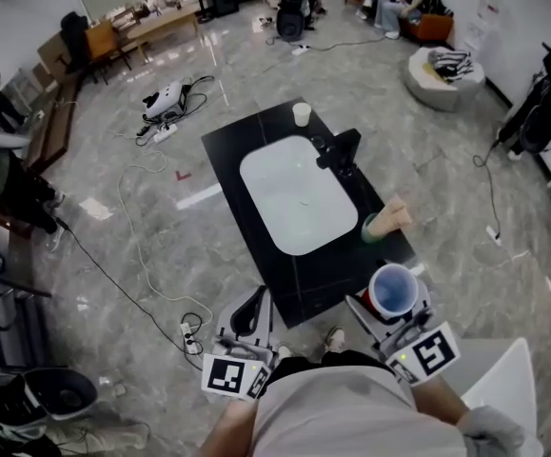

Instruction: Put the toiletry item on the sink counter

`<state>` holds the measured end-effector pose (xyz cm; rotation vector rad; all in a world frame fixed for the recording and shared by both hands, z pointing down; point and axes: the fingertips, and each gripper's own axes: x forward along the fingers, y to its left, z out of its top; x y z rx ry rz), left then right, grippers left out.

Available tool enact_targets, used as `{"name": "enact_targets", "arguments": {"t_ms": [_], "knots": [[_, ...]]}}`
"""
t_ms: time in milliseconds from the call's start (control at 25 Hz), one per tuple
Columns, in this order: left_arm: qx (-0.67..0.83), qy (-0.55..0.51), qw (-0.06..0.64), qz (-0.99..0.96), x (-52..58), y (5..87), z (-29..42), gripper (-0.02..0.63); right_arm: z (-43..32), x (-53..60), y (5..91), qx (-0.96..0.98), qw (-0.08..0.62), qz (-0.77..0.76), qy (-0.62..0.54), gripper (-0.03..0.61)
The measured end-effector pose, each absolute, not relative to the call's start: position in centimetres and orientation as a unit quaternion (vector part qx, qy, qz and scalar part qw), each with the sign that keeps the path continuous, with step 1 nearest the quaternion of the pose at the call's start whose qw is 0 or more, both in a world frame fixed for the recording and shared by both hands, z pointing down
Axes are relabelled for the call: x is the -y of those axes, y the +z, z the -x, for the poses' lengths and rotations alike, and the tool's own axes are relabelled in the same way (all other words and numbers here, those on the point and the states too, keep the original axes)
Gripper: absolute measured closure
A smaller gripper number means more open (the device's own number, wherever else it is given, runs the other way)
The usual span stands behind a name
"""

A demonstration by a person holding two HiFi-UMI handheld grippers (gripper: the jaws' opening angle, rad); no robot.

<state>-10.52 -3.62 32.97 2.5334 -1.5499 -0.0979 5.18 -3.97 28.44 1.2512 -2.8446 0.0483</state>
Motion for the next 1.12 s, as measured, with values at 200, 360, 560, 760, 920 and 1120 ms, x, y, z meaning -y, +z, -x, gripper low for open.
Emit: {"name": "enact_targets", "arguments": {"t_ms": [200,360,560,760,920,1120], "knots": [[0.531,-0.020,0.090,-0.842,3.7,33.8,10.2,0.611,-5.5,5.1,29.7,0.919,0.018,-0.395,0.014,0.278],[0.543,-0.013,0.092,-0.835,3.8,33.9,10.2,0.611,-5.6,6.3,30.7,0.921,0.032,-0.389,-0.002,0.278],[0.553,-0.005,0.095,-0.828,4.0,34.3,10.5,0.611,-5.6,7.8,32.0,0.922,0.038,-0.385,-0.010,0.278],[0.555,0.005,0.103,-0.825,4.4,34.8,10.5,0.611,-5.1,9.7,33.6,0.923,0.041,-0.383,-0.014,0.278],[0.554,0.009,0.103,-0.826,4.8,35.4,10.3,0.611,-4.9,10.9,36.0,0.923,0.052,-0.380,-0.017,0.278],[0.557,0.015,0.103,-0.824,4.8,35.8,10.4,0.611,-5.2,12.7,38.4,0.918,0.065,-0.390,-0.021,0.278]]}}
